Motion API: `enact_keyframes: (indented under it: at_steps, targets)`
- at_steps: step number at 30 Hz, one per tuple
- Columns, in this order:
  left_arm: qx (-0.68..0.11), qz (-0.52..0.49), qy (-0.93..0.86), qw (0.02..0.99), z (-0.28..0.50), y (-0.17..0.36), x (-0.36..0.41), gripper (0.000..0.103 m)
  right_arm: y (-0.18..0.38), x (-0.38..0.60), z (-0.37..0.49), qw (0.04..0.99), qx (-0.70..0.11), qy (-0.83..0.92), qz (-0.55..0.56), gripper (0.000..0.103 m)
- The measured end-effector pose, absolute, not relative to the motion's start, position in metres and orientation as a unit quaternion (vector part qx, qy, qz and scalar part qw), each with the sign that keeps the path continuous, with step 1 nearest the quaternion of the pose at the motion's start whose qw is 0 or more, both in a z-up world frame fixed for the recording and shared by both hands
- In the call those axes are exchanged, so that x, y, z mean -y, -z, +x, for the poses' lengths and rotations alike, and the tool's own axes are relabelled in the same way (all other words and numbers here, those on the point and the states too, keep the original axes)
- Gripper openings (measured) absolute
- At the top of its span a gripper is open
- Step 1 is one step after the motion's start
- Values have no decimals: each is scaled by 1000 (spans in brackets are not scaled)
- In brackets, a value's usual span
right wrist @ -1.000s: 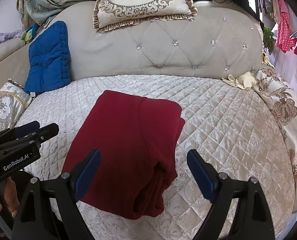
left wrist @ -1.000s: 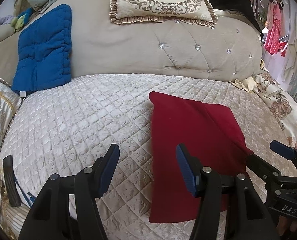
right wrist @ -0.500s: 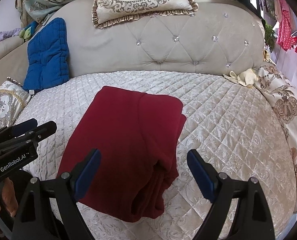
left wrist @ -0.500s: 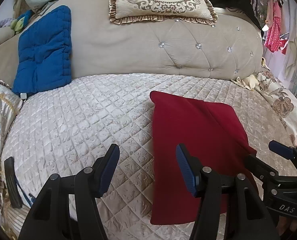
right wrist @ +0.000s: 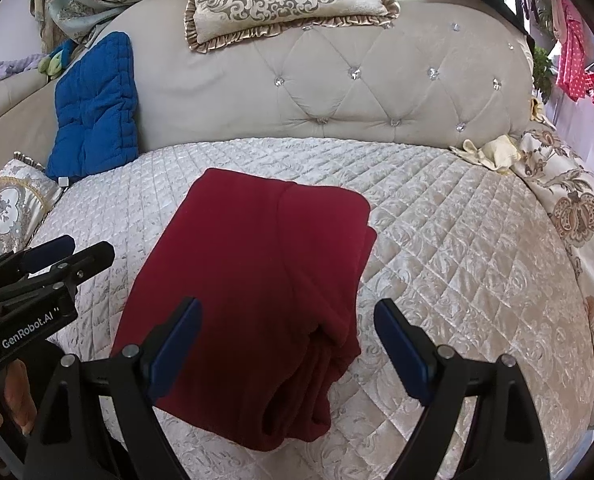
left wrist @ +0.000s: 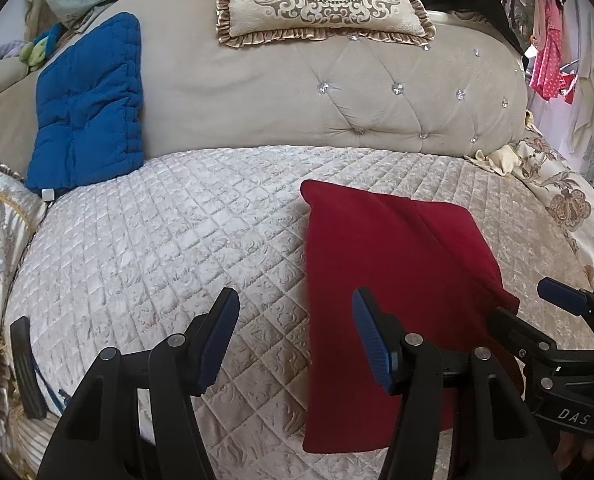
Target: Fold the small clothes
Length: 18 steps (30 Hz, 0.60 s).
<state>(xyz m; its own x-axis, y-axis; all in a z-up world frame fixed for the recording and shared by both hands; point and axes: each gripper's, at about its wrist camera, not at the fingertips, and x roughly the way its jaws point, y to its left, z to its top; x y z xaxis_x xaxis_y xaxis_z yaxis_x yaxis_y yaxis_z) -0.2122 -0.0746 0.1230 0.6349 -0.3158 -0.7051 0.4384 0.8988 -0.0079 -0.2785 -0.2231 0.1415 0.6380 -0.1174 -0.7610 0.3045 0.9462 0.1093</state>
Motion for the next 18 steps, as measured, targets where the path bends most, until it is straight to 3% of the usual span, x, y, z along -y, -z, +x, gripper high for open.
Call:
enact_keyframes:
  at_steps: [18]
  targets:
    - [-372, 82, 207, 901, -210, -121, 72, 37, -134, 221, -270, 894, -419, 110, 112, 90]
